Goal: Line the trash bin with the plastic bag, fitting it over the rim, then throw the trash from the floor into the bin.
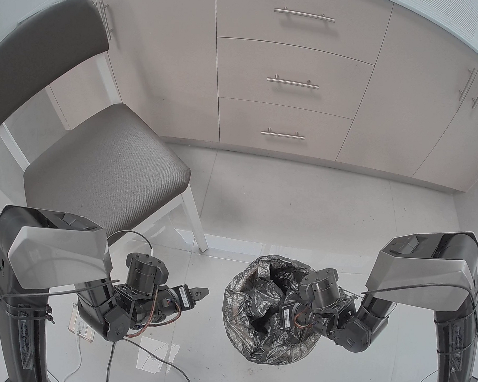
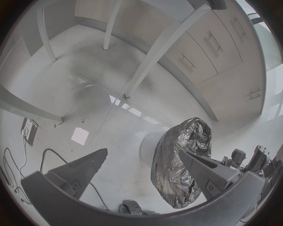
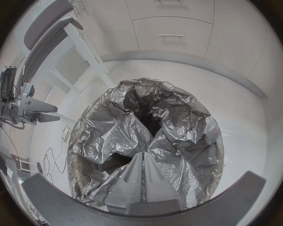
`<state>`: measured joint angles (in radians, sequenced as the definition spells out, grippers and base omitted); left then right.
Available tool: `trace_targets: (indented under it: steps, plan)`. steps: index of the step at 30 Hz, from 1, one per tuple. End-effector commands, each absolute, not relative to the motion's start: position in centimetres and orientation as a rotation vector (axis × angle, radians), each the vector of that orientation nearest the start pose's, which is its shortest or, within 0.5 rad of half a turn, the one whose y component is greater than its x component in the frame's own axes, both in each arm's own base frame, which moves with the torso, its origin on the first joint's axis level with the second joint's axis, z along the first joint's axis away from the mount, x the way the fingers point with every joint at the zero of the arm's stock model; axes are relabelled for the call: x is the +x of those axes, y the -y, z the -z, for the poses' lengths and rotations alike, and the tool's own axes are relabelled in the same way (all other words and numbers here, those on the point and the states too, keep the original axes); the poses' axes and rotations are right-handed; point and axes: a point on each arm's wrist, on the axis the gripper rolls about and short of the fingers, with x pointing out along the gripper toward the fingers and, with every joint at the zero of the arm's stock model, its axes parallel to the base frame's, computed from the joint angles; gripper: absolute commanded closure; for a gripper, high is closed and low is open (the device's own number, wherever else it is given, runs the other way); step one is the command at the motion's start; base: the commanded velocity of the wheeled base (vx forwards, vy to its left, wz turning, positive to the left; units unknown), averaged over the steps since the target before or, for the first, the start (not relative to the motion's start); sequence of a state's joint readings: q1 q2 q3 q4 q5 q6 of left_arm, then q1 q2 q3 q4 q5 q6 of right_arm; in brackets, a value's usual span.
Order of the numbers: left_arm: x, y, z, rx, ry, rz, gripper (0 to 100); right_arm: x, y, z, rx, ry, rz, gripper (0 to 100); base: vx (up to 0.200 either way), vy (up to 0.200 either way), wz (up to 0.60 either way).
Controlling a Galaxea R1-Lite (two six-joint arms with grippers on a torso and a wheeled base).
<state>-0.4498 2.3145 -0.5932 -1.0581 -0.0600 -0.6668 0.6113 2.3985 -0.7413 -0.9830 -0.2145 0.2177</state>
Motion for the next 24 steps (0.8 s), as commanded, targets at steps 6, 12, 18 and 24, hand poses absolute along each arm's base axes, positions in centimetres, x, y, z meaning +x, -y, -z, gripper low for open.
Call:
trace_targets:
  steps: [6,12,18,24]
  plan:
    - [29.9,14.6,2.7,-0.497,-0.791,0.252,0,29.0,-19.8,5.6,-0.111,-0.717,-0.32,100,0.0,0.0,0.0]
    - [29.9,14.6,2.7,-0.497,-0.791,0.252,0,27.8,-18.7,6.3,-0.134,-0.769,-0.302,100,0.0,0.0,0.0]
    - [29.9,14.6,2.8,-0.494,-0.789,0.243,0,27.5,-18.1,7.2,-0.15,-0.8,-0.286,100,0.0,0.0,0.0]
    - [29.9,14.8,3.0,-0.483,-0.784,0.226,0,27.6,-18.2,7.5,-0.152,-0.805,-0.288,100,0.0,0.0,0.0]
